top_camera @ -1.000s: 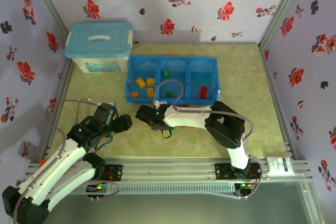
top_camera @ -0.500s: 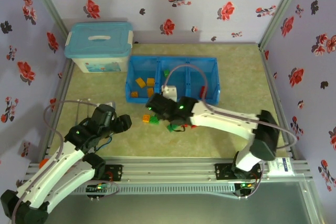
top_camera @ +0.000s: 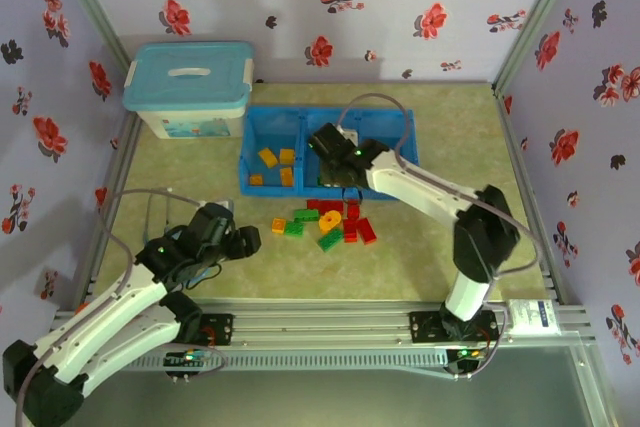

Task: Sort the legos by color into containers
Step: Place the lego in the container, then pick up the lego from the center of the table.

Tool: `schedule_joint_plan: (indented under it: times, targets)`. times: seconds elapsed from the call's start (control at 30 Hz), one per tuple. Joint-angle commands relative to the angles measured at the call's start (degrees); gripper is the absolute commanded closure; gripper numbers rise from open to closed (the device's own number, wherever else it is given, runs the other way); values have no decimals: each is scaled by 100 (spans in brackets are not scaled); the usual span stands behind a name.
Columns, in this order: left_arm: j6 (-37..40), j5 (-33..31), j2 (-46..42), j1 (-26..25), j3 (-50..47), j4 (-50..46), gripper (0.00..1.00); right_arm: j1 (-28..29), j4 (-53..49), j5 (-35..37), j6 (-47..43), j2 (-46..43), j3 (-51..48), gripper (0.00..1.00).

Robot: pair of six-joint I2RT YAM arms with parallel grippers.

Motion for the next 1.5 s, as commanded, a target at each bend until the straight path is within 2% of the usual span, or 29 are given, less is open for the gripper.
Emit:
schedule_joint_plan:
  times: [0.0, 0.2, 0.33, 0.37, 0.43, 0.47, 0.5, 0.73, 0.77, 1.03, 1.17, 1.33, 1.47]
  targets:
    - [-212, -54, 89, -177, -119, 210, 30, -113, -263, -235, -397, 476, 622, 79]
    - [-380, -144, 308, -484, -251, 396, 30, -198, -433, -239, -500, 1185, 1323, 78]
    - [-416, -178, 348, -520, -279, 477, 30, -192, -567, -199, -566, 1459, 1649, 71]
    - [-416, -178, 363, -520, -279, 503, 30, -192, -627, -165, -574, 1498, 1739, 63]
    - [-416, -180, 402, -528, -270, 528, 30, -185, -800, -106, -579, 1532, 1919, 37]
    - [-416, -180, 433, -542, -268, 540, 30, -163, -872, -69, -570, 1486, 1961, 31]
    - [-416, -178, 459, -546, -270, 557, 30, -136, -896, -2, -563, 1406, 1955, 29]
    - [-351, -151, 884, -572, -223, 862, 29, 255, -769, 402, -451, 304, 1336, 28]
    - [-322, -151, 1020, -572, -189, 924, 29, 320, -683, 580, -406, 79, 1134, 28]
    - [-11, -38, 2387, -499, 240, 1450, 29, 629, 90, 666, 173, -1561, -945, 29]
    - [183, -12, 2903, -270, 454, 1642, 34, 715, 394, 665, 579, -2253, -2079, 29]
    - [401, 315, 3422, 95, 708, 1904, 35, 814, 637, 657, 1055, -2952, -3173, 30]
    - [571, 413, 3856, 199, 973, 1934, 35, 867, 776, 683, 1385, -3454, -3849, 31]
